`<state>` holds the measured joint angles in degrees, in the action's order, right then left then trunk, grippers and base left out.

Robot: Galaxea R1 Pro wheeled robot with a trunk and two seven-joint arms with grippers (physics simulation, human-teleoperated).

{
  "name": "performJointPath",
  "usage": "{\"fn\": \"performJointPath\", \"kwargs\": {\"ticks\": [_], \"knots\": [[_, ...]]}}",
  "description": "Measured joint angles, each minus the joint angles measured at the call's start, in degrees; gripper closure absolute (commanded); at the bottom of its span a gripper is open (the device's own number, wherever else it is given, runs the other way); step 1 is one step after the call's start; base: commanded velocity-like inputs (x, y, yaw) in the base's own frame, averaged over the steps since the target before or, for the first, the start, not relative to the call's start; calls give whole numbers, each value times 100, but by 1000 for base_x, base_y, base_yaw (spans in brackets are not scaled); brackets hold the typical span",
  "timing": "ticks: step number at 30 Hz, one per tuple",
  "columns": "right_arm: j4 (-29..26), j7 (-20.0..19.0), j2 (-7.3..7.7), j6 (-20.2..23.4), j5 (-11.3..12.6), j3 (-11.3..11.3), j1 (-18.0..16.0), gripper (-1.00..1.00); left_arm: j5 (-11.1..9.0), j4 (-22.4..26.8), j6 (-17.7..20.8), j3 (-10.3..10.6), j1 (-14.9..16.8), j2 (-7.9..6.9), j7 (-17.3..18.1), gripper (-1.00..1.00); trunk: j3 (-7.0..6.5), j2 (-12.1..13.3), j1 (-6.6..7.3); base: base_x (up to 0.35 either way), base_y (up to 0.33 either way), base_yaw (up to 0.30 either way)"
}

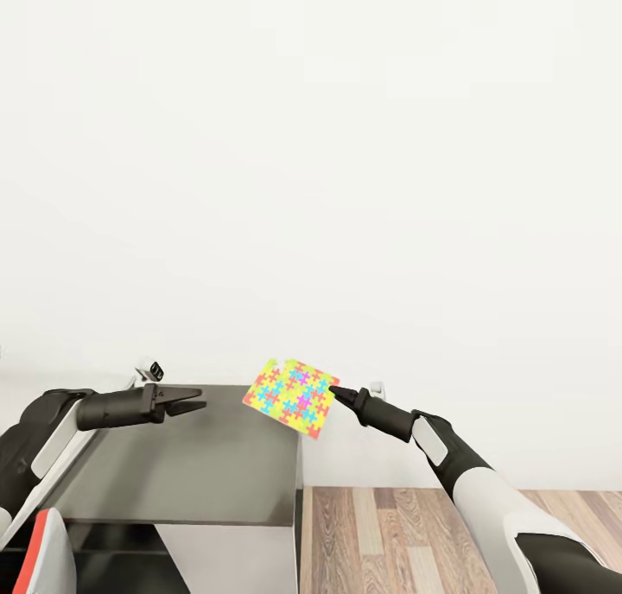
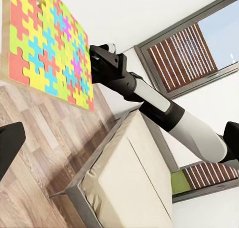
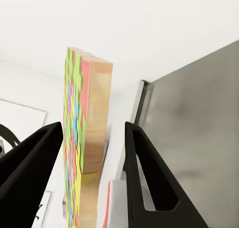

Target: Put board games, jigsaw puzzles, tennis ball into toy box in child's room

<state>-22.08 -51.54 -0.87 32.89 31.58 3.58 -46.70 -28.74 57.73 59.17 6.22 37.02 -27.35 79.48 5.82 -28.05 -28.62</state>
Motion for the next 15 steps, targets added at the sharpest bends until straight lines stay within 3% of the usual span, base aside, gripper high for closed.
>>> {"fn": "performJointPath", "kwargs": {"ticks": [15], "knots": [[0,-8,-3,-26,-2,0,9,100,-8,4,10,5,0,-54,8,-100,-238,527,288,0,0,1]]}}
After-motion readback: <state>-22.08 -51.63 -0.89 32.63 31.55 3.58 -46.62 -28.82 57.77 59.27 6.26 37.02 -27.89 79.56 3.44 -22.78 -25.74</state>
